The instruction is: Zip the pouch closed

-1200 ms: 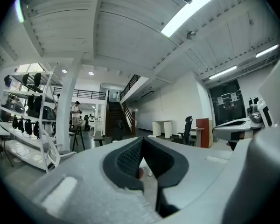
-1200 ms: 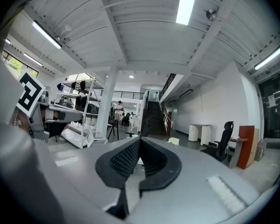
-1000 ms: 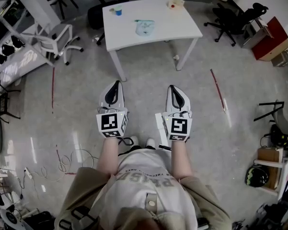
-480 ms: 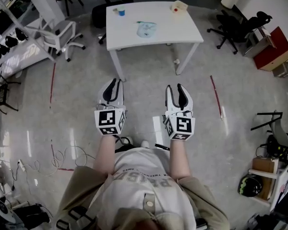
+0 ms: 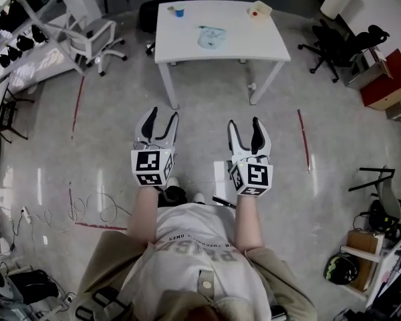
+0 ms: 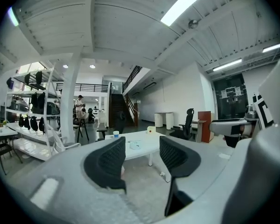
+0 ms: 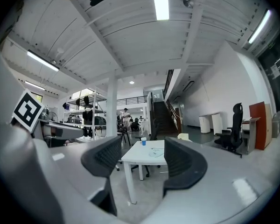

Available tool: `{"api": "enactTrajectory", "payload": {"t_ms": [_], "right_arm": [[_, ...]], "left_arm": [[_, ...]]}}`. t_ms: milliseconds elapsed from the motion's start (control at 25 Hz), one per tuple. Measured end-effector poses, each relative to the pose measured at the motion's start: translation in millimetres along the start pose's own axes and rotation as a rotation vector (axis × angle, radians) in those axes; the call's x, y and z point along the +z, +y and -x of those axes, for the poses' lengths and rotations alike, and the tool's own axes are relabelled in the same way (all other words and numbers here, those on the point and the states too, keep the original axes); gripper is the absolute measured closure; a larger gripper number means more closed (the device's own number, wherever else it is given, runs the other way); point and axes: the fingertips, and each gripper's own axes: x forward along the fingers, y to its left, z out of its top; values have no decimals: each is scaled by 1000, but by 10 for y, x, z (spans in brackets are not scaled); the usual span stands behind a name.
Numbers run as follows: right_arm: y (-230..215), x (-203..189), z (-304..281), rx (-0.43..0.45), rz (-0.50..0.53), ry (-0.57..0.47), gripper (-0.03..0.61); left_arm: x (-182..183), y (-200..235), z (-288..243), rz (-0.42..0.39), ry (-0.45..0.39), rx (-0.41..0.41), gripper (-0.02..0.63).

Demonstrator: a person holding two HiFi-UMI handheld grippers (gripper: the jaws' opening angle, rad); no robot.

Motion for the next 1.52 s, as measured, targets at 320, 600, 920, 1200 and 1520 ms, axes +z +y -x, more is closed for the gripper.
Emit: {"api": "enactTrajectory", "payload": {"t_ms": [320, 600, 920, 1200, 1520], "right_arm": [[-60, -222, -6, -21, -26, 34, 318], [-117, -282, -259, -41, -17, 57, 318], [-278, -345, -905, -94, -21, 85, 318], [-310, -177, -1662, -142, -3, 62, 318], [-247, -68, -2429, -189, 18, 53, 318]], "left_arm": [[-169, 35, -69, -11, 36, -10, 374], [-214, 210, -426, 18, 44, -24, 374], [-193, 483, -1225, 31, 58, -97, 374], [50, 876, -1953, 29, 31, -152, 374], [245, 1441, -2539, -1, 32, -203, 374]]}}
